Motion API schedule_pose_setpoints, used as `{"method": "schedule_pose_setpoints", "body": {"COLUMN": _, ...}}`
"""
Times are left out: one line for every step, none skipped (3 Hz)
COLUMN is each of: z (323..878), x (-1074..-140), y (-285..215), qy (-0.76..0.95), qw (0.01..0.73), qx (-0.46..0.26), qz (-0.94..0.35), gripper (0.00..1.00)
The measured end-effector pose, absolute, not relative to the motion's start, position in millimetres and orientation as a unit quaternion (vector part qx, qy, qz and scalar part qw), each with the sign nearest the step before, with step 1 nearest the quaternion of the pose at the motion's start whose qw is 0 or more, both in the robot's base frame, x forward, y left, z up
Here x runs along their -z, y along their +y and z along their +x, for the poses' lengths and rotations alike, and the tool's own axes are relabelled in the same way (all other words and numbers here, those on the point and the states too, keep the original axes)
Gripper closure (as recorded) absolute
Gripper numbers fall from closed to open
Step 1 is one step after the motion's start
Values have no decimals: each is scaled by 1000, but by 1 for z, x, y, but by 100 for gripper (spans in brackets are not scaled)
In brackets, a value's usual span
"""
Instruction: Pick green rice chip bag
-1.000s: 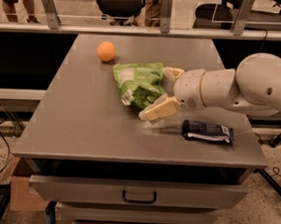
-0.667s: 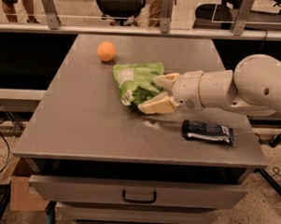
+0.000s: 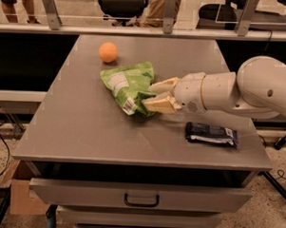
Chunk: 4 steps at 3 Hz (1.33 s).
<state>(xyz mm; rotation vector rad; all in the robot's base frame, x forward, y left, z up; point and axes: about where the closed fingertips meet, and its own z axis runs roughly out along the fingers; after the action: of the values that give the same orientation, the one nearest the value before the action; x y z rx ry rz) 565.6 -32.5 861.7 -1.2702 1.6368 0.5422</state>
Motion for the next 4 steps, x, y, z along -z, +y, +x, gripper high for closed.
{"method": "schedule_pose_setpoints", "body": {"z": 567, "x": -872, "y": -35, "qy": 663, "qw": 499, "qx": -234, "qz": -507, "gripper": 100}}
{"method": "schedule_pose_setpoints", "body": {"z": 565, "x": -902, "y": -35, "qy": 632, "qw": 526, "qx": -262, "qz": -506, "gripper": 100}}
{"method": "schedule_pose_setpoints", "body": {"z": 554, "x": -954, "y": -27, "qy": 582, "qw": 552, "qx": -298, "qz": -518, "gripper": 100}}
{"method": "schedule_pose_setpoints", "body": {"z": 547, "x": -979, "y": -23, "qy": 558, "qw": 562, "qx": -316, "qz": -522, "gripper": 100}}
